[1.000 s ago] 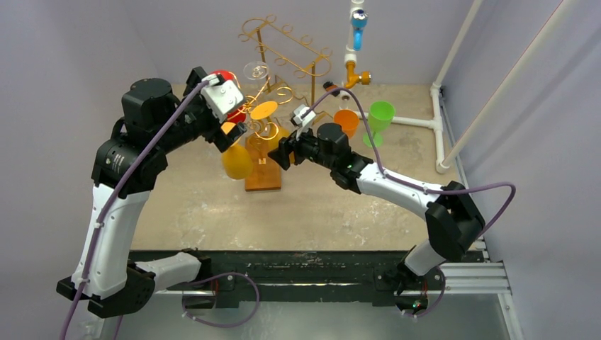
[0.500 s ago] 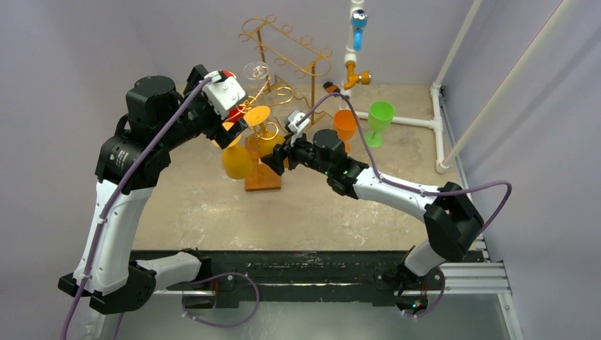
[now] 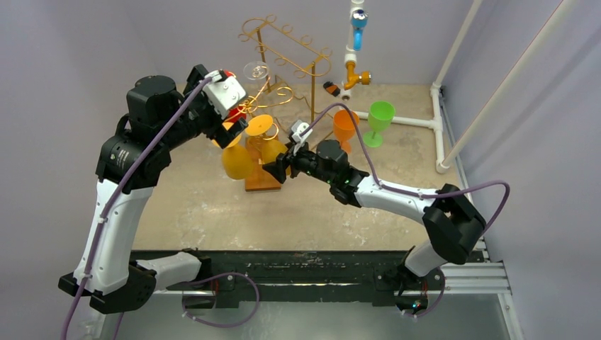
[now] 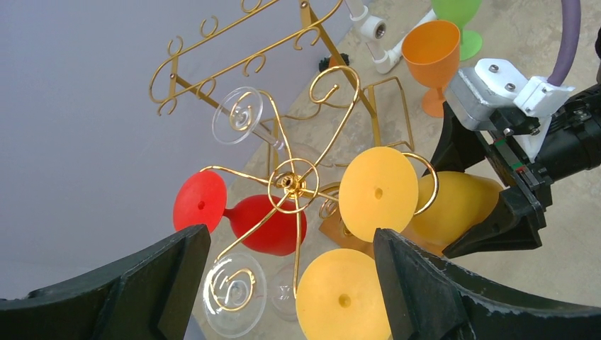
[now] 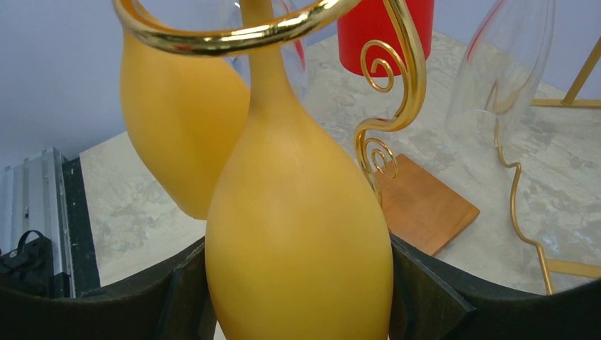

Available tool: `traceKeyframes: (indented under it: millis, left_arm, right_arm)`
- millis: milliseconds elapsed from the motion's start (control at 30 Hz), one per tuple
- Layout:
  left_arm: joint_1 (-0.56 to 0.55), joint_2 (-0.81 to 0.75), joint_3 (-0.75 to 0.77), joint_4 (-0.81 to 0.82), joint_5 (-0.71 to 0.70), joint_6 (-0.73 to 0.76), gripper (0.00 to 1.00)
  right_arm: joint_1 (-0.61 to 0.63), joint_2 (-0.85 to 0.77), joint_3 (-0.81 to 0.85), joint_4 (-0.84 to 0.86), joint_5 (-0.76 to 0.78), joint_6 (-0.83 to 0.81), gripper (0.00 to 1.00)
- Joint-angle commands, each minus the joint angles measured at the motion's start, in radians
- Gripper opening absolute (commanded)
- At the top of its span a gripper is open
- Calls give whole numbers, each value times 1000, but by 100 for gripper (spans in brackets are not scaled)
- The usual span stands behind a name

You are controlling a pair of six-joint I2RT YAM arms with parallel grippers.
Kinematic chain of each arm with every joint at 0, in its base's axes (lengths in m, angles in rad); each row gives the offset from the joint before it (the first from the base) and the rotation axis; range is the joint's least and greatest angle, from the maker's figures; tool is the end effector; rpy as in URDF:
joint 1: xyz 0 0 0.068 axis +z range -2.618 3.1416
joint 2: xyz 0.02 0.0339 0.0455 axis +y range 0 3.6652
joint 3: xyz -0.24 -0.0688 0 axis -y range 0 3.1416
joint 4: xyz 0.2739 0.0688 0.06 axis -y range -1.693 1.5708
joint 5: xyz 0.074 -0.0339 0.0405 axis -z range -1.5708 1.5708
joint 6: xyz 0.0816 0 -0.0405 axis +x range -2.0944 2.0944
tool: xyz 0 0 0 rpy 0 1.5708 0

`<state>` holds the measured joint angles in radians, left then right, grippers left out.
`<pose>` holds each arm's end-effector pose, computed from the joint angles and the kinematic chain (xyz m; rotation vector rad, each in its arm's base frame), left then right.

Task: Place the wine glass upside down on the wine glass rack
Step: Turn the wine glass upside down at the wine rack.

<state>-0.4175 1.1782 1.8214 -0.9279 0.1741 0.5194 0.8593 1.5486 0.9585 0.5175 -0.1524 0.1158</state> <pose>0.2315 -0.1181 0.5042 0.9423 1.5944 -0.0905 0.2713 0.3337 0.2397 -0.7348 1.5502 0.8609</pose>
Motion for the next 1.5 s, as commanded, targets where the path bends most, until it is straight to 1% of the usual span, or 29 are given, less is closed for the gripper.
traceKeyframes:
  millis: [0, 600, 833, 967, 1133, 1233, 1300, 1367, 1400, 1433, 1467]
  left_arm:
    - [-1, 3, 4, 9, -65, -20, 92]
    - [-1, 22, -19, 15, -80, -19, 92]
    - [-1, 42, -39, 35, -132, -21, 91]
    - [-1, 53, -37, 40, -139, -19, 90]
    - [-1, 74, -37, 53, -167, -22, 88]
    - [-1, 81, -43, 65, -171, -19, 84]
    - [-1, 89, -48, 69, -171, -12, 80]
    - [-1, 97, -55, 74, -183, -5, 77]
    - [-1, 102, -60, 82, -195, -4, 77]
    - [-1, 105, -65, 90, -197, -4, 76]
    - [-1, 109, -71, 97, -195, -2, 76]
  right_arm:
    - [7, -52, -29, 92, -7, 4, 36]
    - [7, -67, -179, 336, 0, 62, 37]
    - [6, -7, -178, 446, 14, 29, 38]
    - [7, 26, -169, 507, 29, 66, 39]
    - [6, 50, -199, 559, 113, 110, 50]
    - [4, 60, -242, 603, 148, 125, 55]
    - [2, 68, -247, 610, 142, 128, 57]
    - [3, 78, -238, 599, 124, 131, 68]
    - [3, 80, -230, 589, 114, 133, 86]
    - [2, 79, -223, 573, 107, 133, 97]
    - [2, 76, -219, 556, 103, 132, 99]
